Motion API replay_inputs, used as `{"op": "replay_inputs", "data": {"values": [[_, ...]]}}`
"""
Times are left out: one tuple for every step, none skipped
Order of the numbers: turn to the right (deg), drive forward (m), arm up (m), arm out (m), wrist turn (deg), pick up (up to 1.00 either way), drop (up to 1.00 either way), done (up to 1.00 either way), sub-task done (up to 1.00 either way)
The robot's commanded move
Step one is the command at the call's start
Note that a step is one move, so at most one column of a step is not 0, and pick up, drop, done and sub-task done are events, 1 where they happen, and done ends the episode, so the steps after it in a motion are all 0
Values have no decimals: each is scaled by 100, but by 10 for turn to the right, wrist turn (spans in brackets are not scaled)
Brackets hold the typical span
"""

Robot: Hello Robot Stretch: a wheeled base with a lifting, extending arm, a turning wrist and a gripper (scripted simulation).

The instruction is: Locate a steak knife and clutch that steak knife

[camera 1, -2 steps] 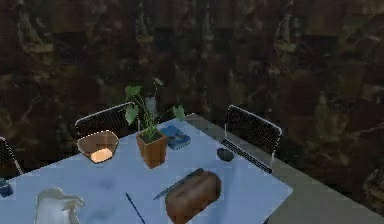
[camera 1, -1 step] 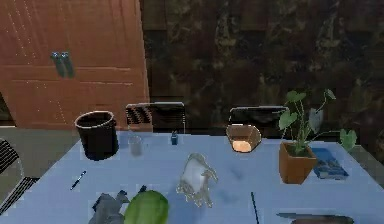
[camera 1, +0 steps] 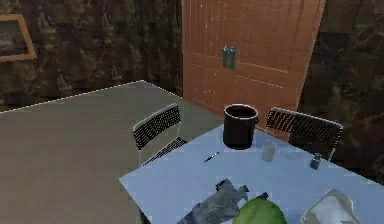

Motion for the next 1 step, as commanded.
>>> {"op": "replay_inputs", "data": {"values": [[-60, 0, 0, 0, 0, 0, 0, 0, 0]]}}
